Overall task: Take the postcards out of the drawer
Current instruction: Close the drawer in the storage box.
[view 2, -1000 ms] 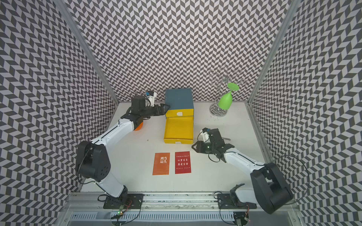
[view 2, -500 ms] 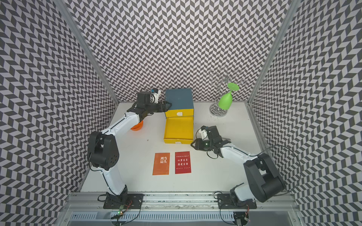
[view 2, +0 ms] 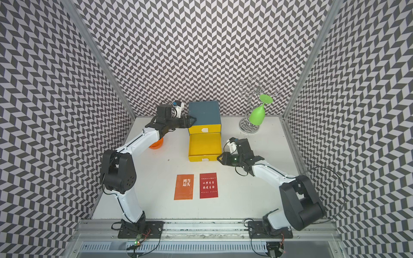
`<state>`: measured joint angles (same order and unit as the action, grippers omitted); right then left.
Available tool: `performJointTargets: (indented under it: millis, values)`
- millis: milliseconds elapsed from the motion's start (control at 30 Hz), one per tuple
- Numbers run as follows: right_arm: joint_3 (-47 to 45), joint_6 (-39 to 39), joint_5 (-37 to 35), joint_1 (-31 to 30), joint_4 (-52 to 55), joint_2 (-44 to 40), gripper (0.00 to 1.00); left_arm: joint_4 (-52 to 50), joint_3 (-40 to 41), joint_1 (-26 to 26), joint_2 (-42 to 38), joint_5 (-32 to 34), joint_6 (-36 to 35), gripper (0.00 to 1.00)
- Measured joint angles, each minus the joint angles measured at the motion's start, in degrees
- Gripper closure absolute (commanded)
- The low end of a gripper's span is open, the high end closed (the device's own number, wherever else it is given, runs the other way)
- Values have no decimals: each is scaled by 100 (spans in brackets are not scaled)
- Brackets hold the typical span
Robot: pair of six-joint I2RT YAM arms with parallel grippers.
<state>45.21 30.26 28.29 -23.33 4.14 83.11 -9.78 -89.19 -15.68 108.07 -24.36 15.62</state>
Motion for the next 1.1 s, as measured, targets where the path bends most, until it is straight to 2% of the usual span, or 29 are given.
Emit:
performJointTargets:
  millis: [233,733,1100]
  values:
    - [157,44,-59,9,-39,232,61,66,0,0,37,-118,-28,19]
    - [1163,308,-426,225,-527,1220,62,96,-33,24,101,-321,-59,19]
    - [1556,1038,-575,317,-1379,1941,62,105,-44,42,129,-396,-63,19]
